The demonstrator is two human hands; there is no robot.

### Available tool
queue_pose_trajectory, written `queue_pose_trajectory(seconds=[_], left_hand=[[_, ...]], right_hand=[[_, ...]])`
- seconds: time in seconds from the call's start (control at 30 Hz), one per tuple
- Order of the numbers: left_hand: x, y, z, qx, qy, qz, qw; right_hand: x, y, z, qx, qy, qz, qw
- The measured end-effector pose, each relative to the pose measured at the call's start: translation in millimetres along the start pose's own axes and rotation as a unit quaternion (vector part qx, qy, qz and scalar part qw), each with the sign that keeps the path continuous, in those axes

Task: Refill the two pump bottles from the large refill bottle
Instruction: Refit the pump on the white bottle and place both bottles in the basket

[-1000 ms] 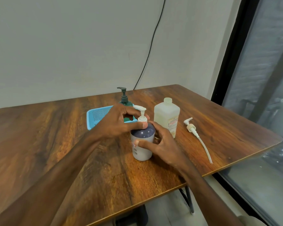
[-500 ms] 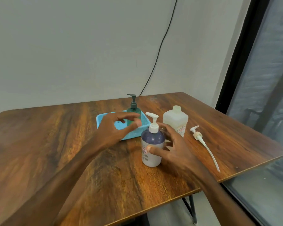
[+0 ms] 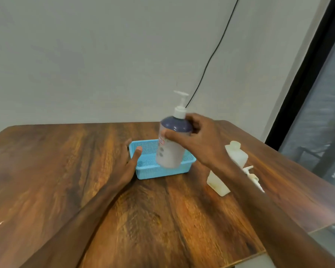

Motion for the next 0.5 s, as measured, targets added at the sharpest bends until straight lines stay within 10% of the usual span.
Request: queue_pose_trajectory(seconds=[0.5], left_hand=[[4, 9, -10, 0.004, -0.01, -0.017, 1.0]], right_hand=[[121, 48, 92, 0.055, -0.058, -0.009, 0.997]])
Point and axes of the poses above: each hand's wrist, its own y-axis towards the middle knuckle, its own x-axis out of the palm, z = x × y, the point moved 4 cm from there along y, towards the middle knuckle, and after that the axes turned 1 degree about -z, right-handed, at the moved point
